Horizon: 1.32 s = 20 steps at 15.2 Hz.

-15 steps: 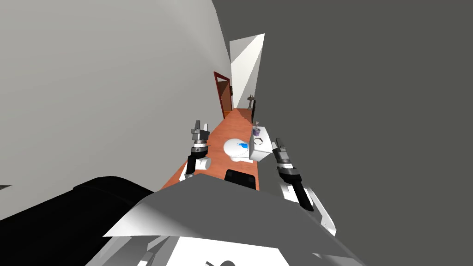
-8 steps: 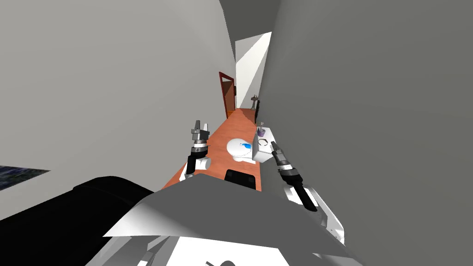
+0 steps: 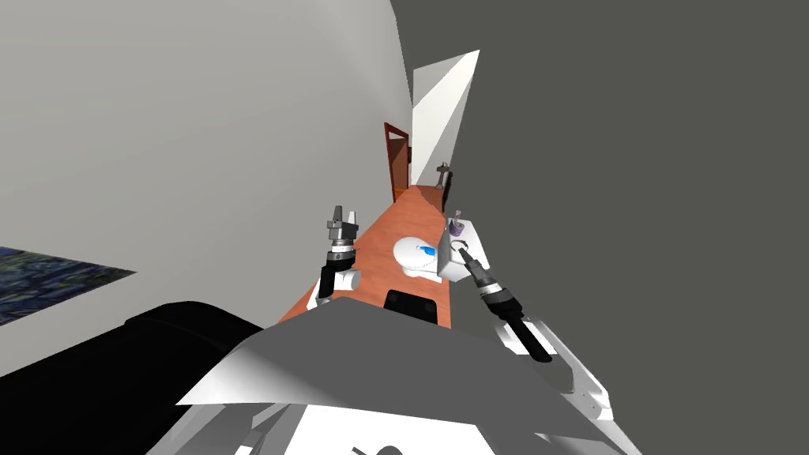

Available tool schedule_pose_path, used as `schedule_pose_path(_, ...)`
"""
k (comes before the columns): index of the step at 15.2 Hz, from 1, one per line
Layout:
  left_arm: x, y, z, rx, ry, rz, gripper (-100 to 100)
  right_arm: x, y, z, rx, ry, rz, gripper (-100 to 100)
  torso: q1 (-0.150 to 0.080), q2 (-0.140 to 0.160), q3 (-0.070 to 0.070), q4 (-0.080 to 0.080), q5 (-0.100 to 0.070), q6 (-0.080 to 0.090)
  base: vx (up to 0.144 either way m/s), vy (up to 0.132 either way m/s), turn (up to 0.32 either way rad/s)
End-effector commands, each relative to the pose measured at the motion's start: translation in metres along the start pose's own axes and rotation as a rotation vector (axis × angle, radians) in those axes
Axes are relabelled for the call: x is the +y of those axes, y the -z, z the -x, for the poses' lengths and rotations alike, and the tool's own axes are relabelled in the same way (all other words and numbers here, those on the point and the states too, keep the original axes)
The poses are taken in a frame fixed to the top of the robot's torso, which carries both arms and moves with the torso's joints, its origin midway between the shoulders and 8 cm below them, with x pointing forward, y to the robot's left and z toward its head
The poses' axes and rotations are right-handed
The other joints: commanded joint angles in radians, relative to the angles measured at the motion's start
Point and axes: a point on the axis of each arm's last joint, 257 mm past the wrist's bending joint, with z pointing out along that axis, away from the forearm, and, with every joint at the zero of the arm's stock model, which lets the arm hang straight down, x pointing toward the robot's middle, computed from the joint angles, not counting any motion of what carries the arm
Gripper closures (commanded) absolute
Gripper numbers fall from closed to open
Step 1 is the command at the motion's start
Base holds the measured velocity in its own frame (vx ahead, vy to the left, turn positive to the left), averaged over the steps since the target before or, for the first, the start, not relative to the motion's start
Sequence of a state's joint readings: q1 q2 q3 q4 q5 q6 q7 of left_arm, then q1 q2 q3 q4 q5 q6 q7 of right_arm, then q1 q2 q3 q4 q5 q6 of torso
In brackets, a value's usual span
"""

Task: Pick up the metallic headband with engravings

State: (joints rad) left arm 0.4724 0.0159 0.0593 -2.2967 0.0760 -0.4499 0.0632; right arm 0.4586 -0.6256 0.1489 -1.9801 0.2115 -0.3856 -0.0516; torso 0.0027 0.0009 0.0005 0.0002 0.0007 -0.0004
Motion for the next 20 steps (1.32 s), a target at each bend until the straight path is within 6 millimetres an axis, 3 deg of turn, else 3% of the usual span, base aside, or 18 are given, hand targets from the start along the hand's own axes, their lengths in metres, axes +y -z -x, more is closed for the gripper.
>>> schedule_pose_path(1,0.000,0.000,0.000,0.000,0.000,0.000,0,-0.014,0.006,-0.006,0.053,0.053,-0.027,-100,0.000,0.000,0.000,0.000,0.000,0.000,-0.006,0.050,0.167)
schedule_pose_path(9,0.000,0.000,0.000,0.000,0.000,0.000,0,-0.064,0.032,-0.014,0.234,0.241,-0.115,-100,0.001,-0.001,0.000,0.000,0.000,0.000,0.006,0.054,0.150)
schedule_pose_path(11,0.000,0.000,0.000,0.000,0.000,0.000,0,-0.066,0.034,-0.012,0.251,0.258,-0.118,-100,0.000,-0.001,-0.001,0.000,0.000,0.000,0.015,0.029,0.095)
schedule_pose_path(14,0.000,0.000,0.000,0.000,0.000,0.000,0,-0.091,0.049,-0.011,0.327,0.340,-0.163,-100,-0.001,-0.001,-0.001,0.000,0.000,0.000,0.016,0.026,0.134)
schedule_pose_path(16,0.000,0.000,0.000,0.000,0.000,0.000,0,-0.092,0.051,-0.009,0.340,0.354,-0.165,-100,-0.001,-0.001,-0.001,0.000,0.000,0.000,0.015,0.021,0.101)
schedule_pose_path(20,0.000,0.000,0.000,0.000,0.000,0.000,0,-0.118,0.069,-0.001,0.425,0.447,-0.213,-100,-0.002,-0.001,-0.001,0.000,0.000,0.000,0.015,0.016,0.143)
